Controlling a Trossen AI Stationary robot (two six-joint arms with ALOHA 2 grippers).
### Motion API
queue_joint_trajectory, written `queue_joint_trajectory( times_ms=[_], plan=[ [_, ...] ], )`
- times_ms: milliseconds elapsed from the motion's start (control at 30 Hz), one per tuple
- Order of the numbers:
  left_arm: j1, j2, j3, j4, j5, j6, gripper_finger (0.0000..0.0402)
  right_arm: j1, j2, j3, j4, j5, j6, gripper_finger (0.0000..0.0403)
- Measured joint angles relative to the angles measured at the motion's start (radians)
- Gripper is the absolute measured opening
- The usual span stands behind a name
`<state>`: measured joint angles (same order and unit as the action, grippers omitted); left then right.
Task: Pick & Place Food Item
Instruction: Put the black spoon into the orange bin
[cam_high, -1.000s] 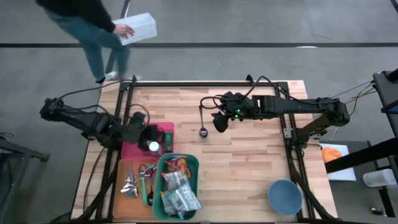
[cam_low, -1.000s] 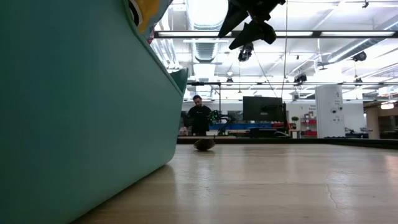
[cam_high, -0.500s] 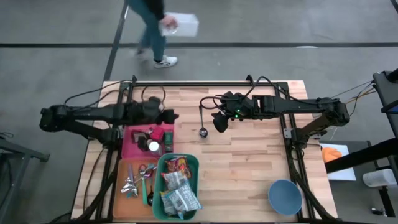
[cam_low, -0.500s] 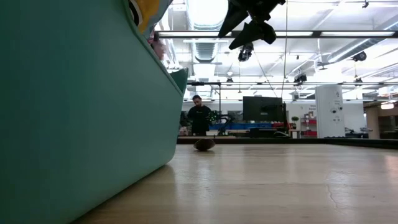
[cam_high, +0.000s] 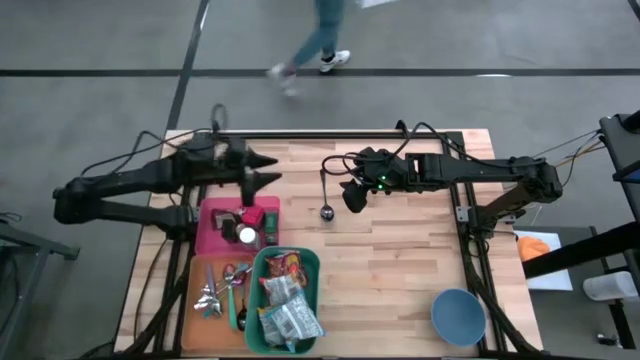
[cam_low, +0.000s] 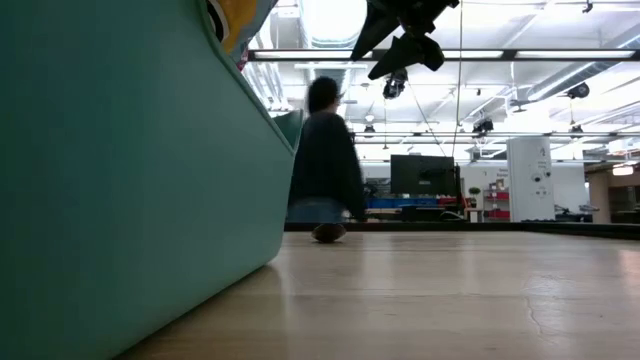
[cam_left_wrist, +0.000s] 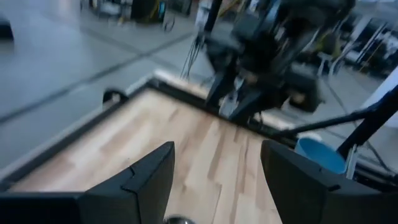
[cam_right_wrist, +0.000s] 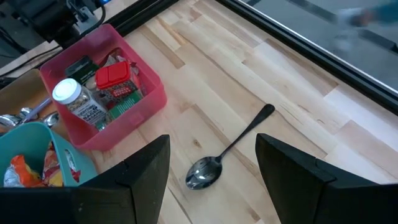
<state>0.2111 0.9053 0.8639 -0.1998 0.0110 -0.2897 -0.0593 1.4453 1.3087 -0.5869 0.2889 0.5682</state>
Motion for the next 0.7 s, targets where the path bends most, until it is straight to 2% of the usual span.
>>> queue_joint_trajectory(
  times_ms=[233,400,567,700],
  plan=[
    [-0.056,-0.214,-0.072,-0.003,-0.002,0.121,0.0239,0.000,0.000,0.000,0.000,0.000,0.000,0.0233],
    [-0.102,-0.387,-0.206,0.020,-0.018,0.134,0.0239,0.000,0.000,0.000,0.000,0.000,0.000,0.0233],
    [-0.106,-0.573,-0.347,0.124,-0.018,0.137,0.0239,0.000,0.000,0.000,0.000,0.000,0.000,0.0233],
    [-0.106,-0.726,-0.455,0.141,0.003,0.145,0.0239,0.000,0.000,0.000,0.000,0.000,0.000,0.0233]
  ],
)
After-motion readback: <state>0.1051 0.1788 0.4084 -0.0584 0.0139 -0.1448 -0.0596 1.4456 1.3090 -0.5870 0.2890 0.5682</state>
